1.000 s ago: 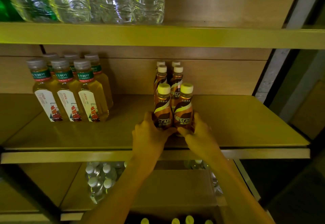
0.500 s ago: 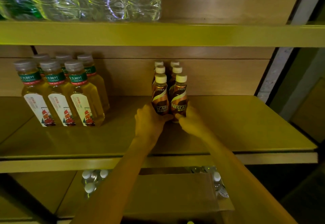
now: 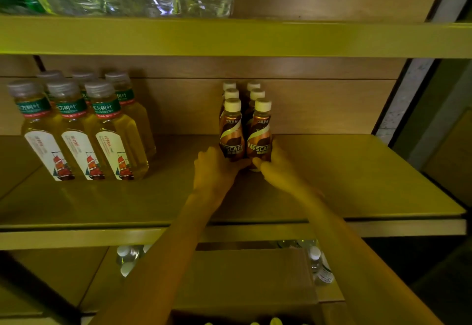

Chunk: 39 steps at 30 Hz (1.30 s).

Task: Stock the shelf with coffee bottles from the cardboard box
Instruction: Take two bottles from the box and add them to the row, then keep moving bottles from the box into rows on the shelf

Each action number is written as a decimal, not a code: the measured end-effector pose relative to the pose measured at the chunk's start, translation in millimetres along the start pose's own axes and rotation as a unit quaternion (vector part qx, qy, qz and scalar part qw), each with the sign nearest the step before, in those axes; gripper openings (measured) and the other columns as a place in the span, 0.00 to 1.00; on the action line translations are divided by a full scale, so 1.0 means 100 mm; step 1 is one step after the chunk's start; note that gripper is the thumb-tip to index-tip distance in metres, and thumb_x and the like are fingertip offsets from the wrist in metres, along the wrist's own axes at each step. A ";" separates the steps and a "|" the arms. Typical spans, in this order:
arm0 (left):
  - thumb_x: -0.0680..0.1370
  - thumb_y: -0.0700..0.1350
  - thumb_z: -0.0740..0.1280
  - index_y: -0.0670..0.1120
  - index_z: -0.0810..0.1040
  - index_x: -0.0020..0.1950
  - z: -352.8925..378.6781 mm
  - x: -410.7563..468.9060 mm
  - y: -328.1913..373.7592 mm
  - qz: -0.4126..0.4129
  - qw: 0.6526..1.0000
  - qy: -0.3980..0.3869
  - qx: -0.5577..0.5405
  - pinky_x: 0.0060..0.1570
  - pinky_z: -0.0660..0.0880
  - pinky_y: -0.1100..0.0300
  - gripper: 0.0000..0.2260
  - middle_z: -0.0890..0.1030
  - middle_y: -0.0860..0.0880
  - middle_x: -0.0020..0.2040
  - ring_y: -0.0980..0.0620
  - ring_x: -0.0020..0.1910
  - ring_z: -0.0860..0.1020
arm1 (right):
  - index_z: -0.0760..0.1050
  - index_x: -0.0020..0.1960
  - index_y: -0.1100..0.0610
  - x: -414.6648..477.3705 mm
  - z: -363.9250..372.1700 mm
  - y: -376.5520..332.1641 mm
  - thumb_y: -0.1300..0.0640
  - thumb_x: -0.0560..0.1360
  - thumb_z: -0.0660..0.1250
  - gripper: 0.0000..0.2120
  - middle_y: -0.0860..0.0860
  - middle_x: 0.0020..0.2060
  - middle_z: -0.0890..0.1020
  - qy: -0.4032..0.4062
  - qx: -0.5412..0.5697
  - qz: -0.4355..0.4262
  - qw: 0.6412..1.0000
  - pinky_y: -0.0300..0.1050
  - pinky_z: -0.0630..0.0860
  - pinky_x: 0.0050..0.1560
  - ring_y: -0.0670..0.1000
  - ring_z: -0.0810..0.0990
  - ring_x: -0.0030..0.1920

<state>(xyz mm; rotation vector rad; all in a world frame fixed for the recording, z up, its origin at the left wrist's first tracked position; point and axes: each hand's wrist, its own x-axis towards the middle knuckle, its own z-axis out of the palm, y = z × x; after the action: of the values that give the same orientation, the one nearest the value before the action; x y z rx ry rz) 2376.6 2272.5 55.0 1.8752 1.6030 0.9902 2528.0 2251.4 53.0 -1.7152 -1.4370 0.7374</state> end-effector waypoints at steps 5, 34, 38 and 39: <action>0.75 0.64 0.65 0.53 0.76 0.54 -0.17 -0.18 -0.06 0.051 0.989 -0.031 0.133 0.31 0.70 0.63 0.17 0.80 0.53 0.43 0.55 0.37 0.77 | 0.58 0.77 0.51 -0.32 -0.13 -0.05 0.46 0.81 0.62 0.28 0.53 0.72 0.70 0.051 -0.202 -0.024 0.978 0.52 0.71 0.62 0.57 0.71 0.70; 0.75 0.67 0.56 0.51 0.72 0.71 0.39 -2.45 -1.52 0.077 0.945 -0.176 0.265 0.66 0.72 0.48 0.30 0.72 0.51 0.73 0.48 0.76 0.65 | 0.61 0.76 0.47 -2.53 0.63 1.36 0.38 0.81 0.54 0.27 0.46 0.75 0.67 -0.070 -0.337 0.058 0.937 0.49 0.63 0.73 0.51 0.63 0.76; 0.76 0.66 0.55 0.52 0.71 0.71 0.65 -2.56 -1.82 0.033 0.925 -0.237 0.295 0.65 0.71 0.49 0.29 0.71 0.52 0.72 0.50 0.75 0.65 | 0.68 0.71 0.47 -2.54 0.89 1.83 0.38 0.80 0.56 0.23 0.45 0.69 0.74 -0.109 -0.331 0.107 0.931 0.49 0.68 0.69 0.51 0.69 0.71; 0.76 0.66 0.54 0.52 0.72 0.70 0.71 -2.58 -1.89 0.025 0.921 -0.245 0.303 0.63 0.73 0.49 0.29 0.72 0.52 0.71 0.50 0.73 0.67 | 0.69 0.70 0.46 -2.54 0.95 1.94 0.38 0.80 0.56 0.22 0.45 0.67 0.75 -0.119 -0.329 0.119 0.929 0.48 0.70 0.67 0.51 0.71 0.70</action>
<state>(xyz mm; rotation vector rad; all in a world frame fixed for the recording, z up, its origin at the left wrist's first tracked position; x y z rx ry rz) 2299.4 2065.0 -186.7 2.3201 1.6487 -0.0172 2504.3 2006.3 -172.0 -2.4100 -1.7983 0.6421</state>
